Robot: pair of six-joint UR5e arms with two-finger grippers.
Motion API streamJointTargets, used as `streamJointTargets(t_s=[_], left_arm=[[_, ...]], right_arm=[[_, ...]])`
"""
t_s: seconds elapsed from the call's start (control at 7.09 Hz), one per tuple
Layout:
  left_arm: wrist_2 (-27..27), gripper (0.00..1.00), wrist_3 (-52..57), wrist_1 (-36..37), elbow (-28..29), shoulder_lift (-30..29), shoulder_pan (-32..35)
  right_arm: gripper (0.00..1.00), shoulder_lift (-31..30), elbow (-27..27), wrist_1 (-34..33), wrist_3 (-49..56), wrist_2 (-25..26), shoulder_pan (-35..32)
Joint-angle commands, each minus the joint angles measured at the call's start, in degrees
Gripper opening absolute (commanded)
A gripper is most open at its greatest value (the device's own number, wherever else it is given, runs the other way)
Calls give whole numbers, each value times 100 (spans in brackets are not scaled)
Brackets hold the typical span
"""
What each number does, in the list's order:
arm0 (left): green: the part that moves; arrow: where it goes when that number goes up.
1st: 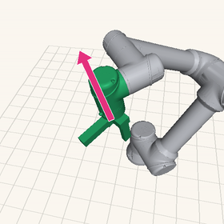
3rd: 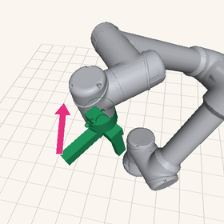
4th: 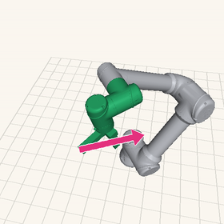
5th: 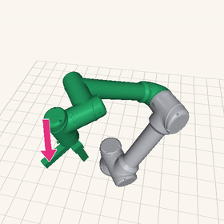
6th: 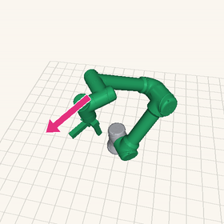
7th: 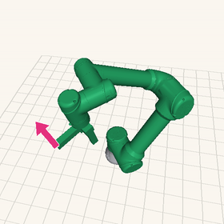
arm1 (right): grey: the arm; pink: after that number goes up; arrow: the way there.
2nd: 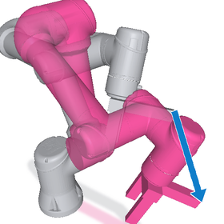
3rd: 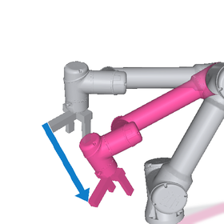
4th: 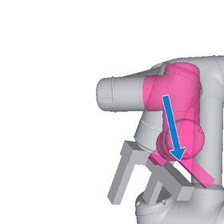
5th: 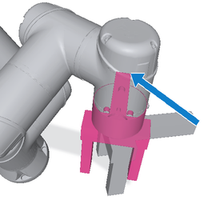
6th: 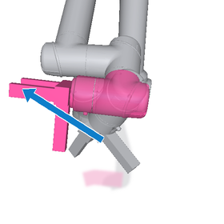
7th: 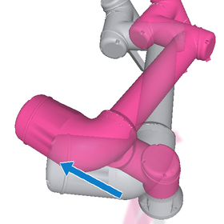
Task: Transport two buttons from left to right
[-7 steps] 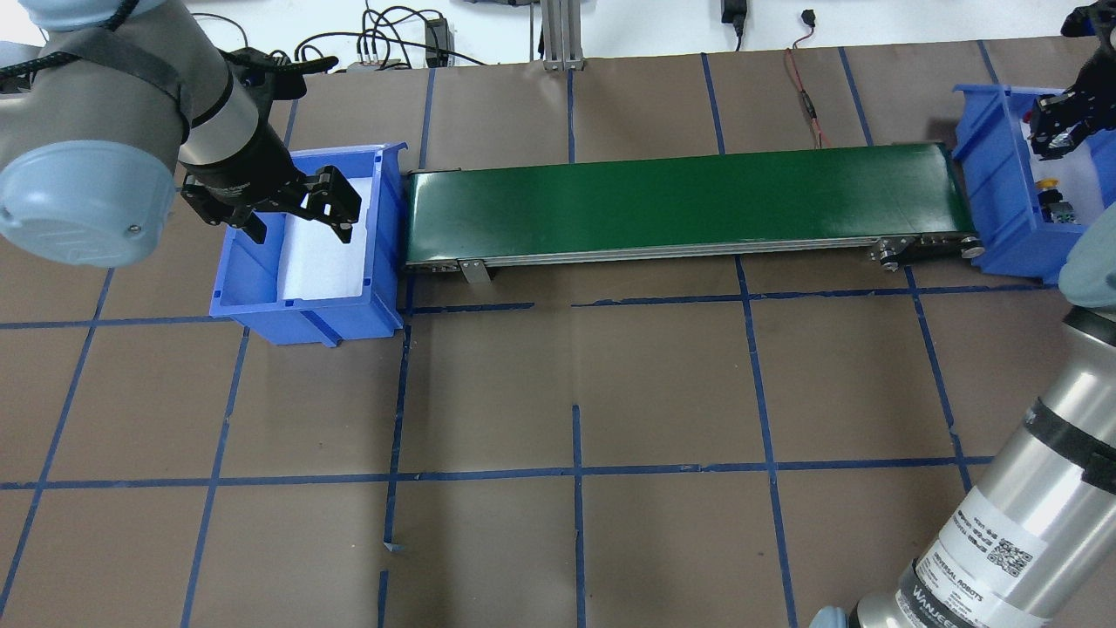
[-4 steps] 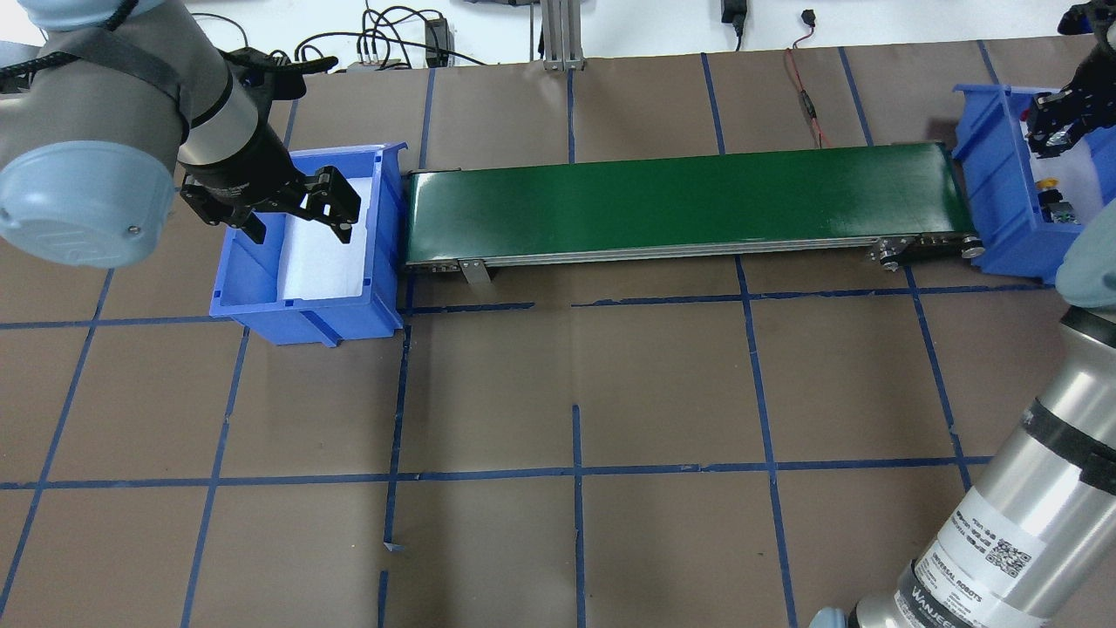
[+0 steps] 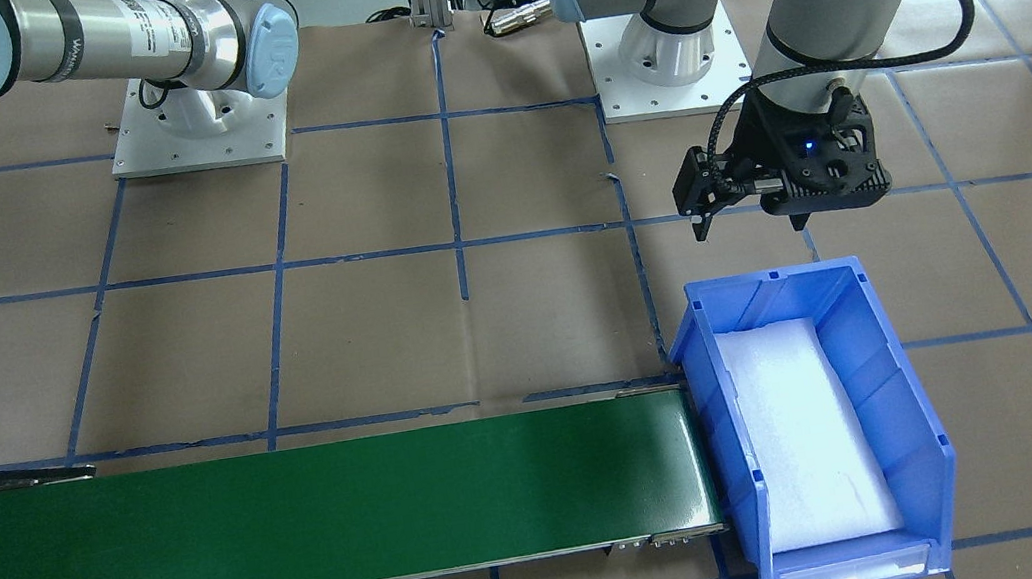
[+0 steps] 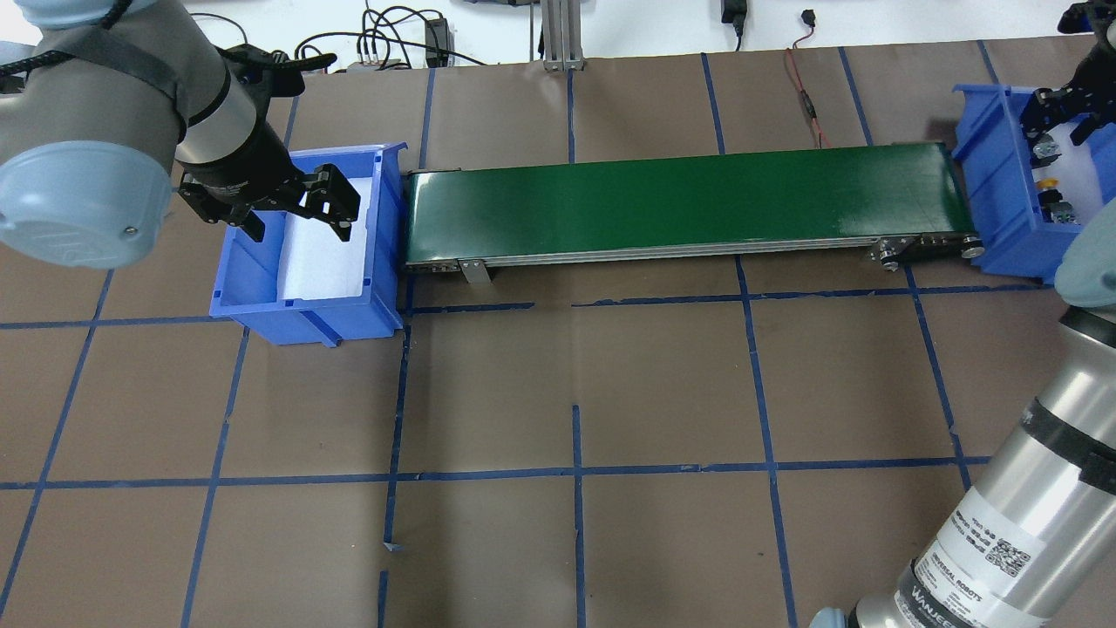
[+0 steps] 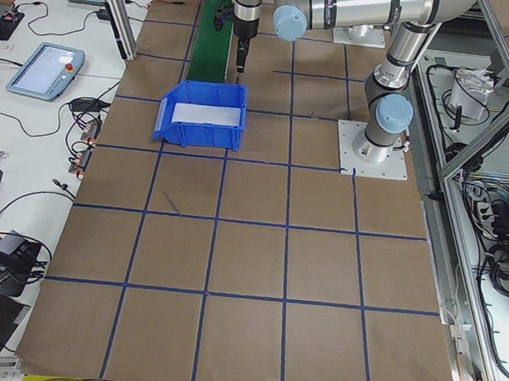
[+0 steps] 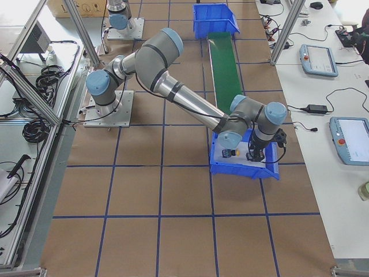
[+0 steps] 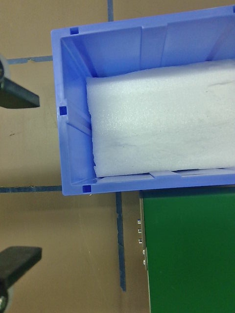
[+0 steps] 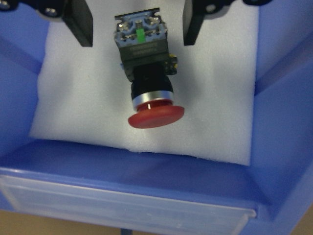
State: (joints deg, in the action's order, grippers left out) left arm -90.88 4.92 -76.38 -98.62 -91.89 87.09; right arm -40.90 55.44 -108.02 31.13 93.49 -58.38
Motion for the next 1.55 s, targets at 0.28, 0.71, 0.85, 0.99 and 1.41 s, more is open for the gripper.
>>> streamJointTargets(t_s=[0.28, 0.71, 0.85, 0.99, 1.41], left_arm=[[0, 100, 0, 0, 0, -14, -8], [-9, 100, 0, 0, 0, -22, 0], [0, 100, 0, -9, 0, -31, 0], [-17, 100, 0, -26, -17, 30, 9], [-53, 100, -9, -123, -148, 433, 18]], right_arm=[[70, -653, -674, 1157, 156, -215, -189], [72, -1338, -657, 1868, 200, -769, -1041], [84, -1559, -657, 2072, 209, -789, -1452], [98, -1666, -640, 2135, 148, -737, -2057], [100, -2157, -552, 2961, -669, -429, -2791]])
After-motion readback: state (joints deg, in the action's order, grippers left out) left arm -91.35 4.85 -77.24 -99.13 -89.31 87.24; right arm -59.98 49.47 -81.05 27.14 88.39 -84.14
